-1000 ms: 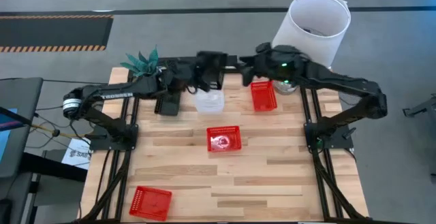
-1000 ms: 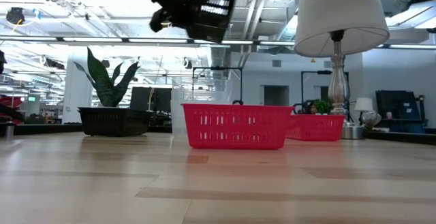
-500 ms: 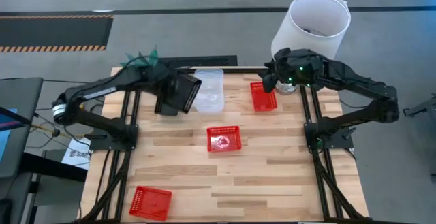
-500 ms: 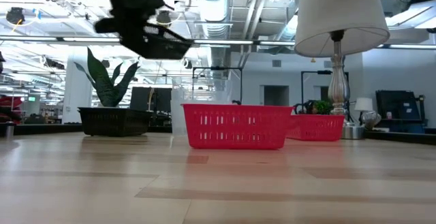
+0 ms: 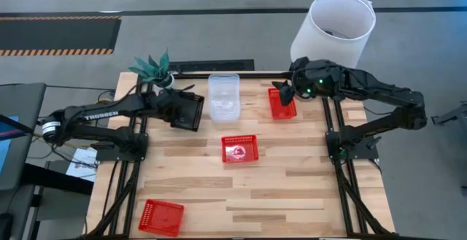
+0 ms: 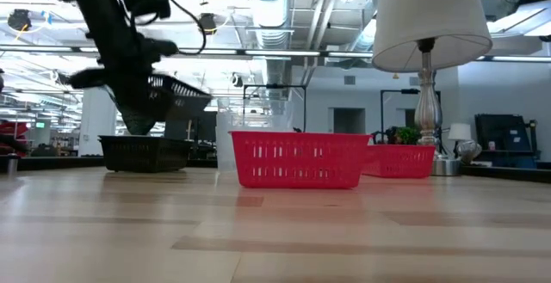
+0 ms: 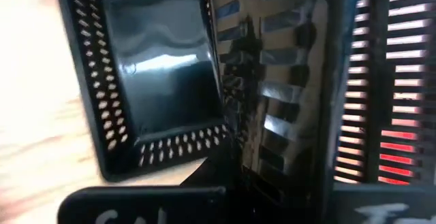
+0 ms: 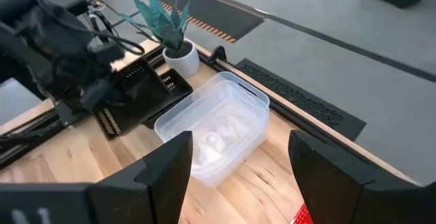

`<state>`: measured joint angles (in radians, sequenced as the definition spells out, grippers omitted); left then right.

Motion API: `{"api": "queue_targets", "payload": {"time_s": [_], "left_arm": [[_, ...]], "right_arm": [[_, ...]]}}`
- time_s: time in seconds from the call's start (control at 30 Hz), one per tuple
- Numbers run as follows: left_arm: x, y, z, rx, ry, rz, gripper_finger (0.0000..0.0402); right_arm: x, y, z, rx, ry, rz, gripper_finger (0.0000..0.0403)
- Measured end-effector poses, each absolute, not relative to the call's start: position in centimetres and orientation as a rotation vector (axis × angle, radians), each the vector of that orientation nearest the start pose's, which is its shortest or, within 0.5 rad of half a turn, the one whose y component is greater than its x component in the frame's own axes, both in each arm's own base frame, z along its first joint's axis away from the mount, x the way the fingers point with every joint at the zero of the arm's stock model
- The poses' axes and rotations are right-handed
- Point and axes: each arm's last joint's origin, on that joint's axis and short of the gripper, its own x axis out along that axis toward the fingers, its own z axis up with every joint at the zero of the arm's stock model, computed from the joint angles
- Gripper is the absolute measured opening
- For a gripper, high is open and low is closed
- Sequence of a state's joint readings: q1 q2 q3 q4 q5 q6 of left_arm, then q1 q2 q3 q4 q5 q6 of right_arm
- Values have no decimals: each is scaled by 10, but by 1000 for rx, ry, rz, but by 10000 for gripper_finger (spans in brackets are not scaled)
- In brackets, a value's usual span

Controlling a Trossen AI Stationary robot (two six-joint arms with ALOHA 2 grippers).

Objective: Stack baskets by color
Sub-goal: Stack the black bin on the stacked black bins

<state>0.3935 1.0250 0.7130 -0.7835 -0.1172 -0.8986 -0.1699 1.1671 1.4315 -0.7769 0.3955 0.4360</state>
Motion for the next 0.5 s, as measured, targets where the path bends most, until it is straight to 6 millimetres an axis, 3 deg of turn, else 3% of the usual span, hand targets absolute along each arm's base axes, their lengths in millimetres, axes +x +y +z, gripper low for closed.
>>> {"api": "queue_targets", "payload": {"time_s": [0.13, 0.5], "left_arm": [[161, 80, 214, -919, 778, 986, 0], [152, 99, 210, -831, 813, 1079, 0]], "right_arm": [[214, -48, 422, 368, 381, -662, 265], [215, -34, 420, 407, 393, -650, 265]]}}
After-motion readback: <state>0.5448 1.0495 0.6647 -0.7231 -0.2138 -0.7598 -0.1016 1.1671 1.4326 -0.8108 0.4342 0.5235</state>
